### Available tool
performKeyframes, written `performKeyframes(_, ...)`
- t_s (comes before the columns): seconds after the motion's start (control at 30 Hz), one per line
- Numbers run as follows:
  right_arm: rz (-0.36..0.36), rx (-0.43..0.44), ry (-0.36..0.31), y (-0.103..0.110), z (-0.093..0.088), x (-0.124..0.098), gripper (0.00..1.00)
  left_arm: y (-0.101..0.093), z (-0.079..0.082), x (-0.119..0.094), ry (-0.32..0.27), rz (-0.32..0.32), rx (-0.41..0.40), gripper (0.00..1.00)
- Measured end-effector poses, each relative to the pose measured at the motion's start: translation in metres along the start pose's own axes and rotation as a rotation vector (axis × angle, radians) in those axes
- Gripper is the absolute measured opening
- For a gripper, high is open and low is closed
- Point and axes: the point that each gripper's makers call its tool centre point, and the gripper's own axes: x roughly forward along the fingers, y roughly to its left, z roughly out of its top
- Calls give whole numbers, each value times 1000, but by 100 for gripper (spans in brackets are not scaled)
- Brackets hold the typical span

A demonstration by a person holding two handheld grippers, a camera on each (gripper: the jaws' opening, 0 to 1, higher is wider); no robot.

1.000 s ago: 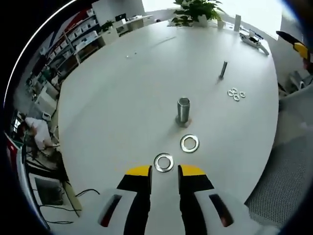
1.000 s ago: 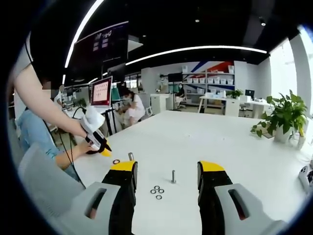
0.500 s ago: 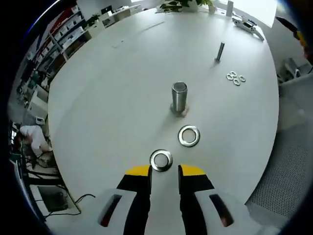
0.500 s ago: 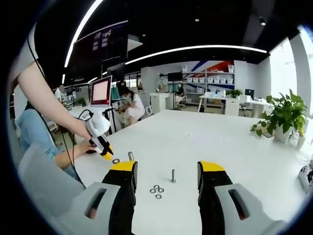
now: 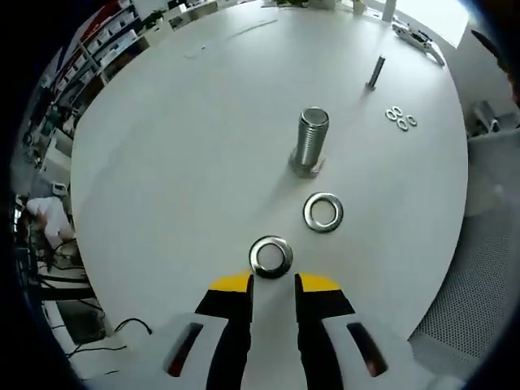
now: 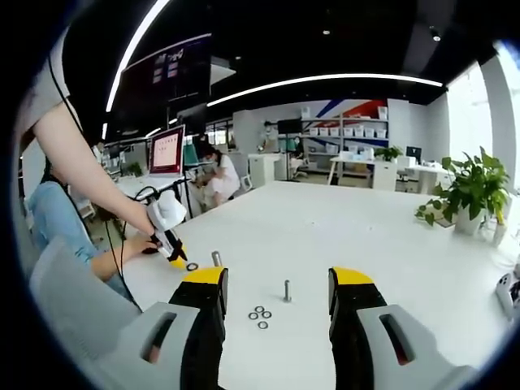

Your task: Place the washer onto the threaded stud by aligning its center hole with the stud, sliding it down to the base, and recovering from edge contact or off-axis alignment until the washer reaches the visible bottom stop.

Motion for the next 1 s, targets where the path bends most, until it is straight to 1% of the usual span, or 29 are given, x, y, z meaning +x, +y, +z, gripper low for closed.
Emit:
performKeyframes(0.2, -1, 2, 6, -1, -1, 0, 52, 0, 5, 6, 7, -6, 10, 18)
performKeyframes(0.33, 2, -5, 12, 1, -3, 1, 52, 1, 5, 9, 15, -3, 14, 18)
performKeyframes(0.47, -2, -3, 15, 0, -3, 1, 52, 6, 7, 9, 9, -8, 2, 19)
performKeyframes(0.6, -6, 1, 15, -2, -3, 1, 52, 6, 7, 9, 14, -10, 17, 19)
performKeyframes(0.77, -3, 1, 21, -1, -5, 2, 52, 8, 16, 6, 4, -8, 20, 20)
performKeyframes(0.87, -4, -3, 22, -1, -5, 2, 52, 12, 17, 10, 13, -11, 23, 21)
performKeyframes(1.0, -11, -2, 18, -3, -4, 1, 52, 10, 17, 10, 21, -17, 26, 22)
